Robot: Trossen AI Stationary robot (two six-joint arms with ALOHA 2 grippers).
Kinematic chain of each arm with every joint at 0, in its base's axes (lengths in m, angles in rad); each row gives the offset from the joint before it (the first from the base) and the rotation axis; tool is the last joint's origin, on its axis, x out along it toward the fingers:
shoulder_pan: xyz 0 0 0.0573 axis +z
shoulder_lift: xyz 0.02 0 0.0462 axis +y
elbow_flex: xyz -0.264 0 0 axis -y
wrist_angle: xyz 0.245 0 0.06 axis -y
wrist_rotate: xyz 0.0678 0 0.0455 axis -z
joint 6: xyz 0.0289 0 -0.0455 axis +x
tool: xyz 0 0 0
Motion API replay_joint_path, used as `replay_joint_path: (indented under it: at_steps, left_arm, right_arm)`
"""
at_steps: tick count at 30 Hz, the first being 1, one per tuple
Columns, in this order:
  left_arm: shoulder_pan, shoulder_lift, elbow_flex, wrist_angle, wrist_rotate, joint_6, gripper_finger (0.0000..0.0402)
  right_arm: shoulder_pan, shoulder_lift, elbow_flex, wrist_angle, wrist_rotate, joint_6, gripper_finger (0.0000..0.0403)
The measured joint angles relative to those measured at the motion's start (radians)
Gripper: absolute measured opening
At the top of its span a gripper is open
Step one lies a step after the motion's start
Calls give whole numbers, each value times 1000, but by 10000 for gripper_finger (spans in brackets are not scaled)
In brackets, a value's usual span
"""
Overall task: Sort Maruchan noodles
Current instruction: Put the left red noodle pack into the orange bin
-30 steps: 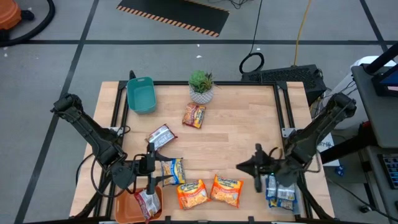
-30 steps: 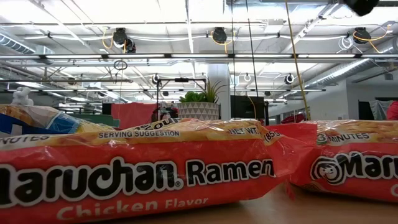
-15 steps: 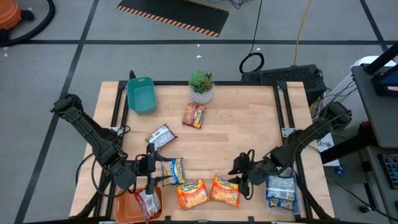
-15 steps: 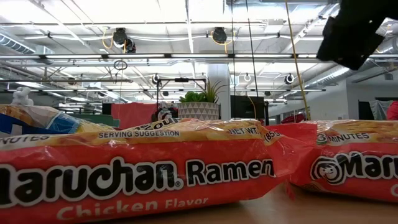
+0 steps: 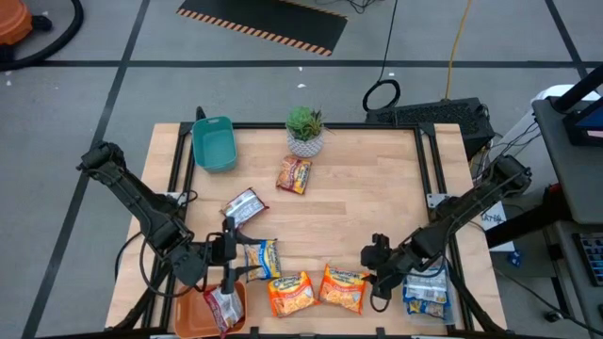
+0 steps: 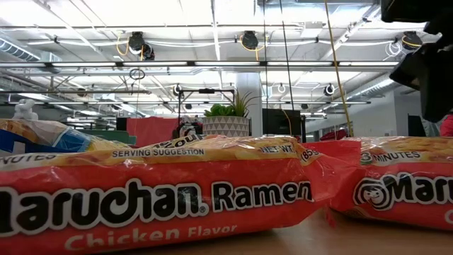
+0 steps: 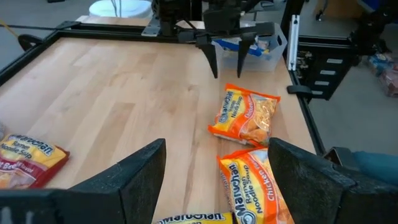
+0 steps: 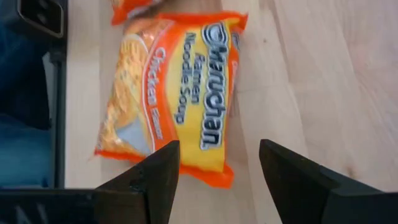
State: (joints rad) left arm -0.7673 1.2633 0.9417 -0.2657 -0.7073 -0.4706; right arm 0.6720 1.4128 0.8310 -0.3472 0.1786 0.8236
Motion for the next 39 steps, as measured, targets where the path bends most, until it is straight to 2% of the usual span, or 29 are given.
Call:
replay_joint_path:
  at_steps: [5, 10, 15, 20, 23, 26, 31, 39]
  left_arm:
    - [-10, 0, 0, -2, 83, -24, 285]
    - [-63, 5, 0, -31, 212, -129, 285]
    - [-167, 68, 0, -86, 213, -248, 285]
    - [-216, 157, 0, -120, 215, -364, 285]
    - [-240, 191, 0, -171, 269, -469, 285]
    - [-274, 198, 0, -245, 323, -586, 285]
    - [-351, 196, 0, -361, 341, -763, 285]
    - [-427, 194, 0, -470, 352, -897, 285]
  right_arm:
    - [16, 0, 0, 30, 24, 1, 213]
    - [22, 0, 0, 59, 86, 1, 212]
    - [24, 0, 0, 89, 132, -23, 212]
    - [21, 0, 0, 96, 191, -66, 212]
    - [21, 0, 0, 97, 216, -77, 212]
    - [21, 0, 0, 98, 217, -77, 212]
    - [23, 0, 0, 97, 217, -77, 212]
    - [23, 0, 0, 97, 217, -79, 212]
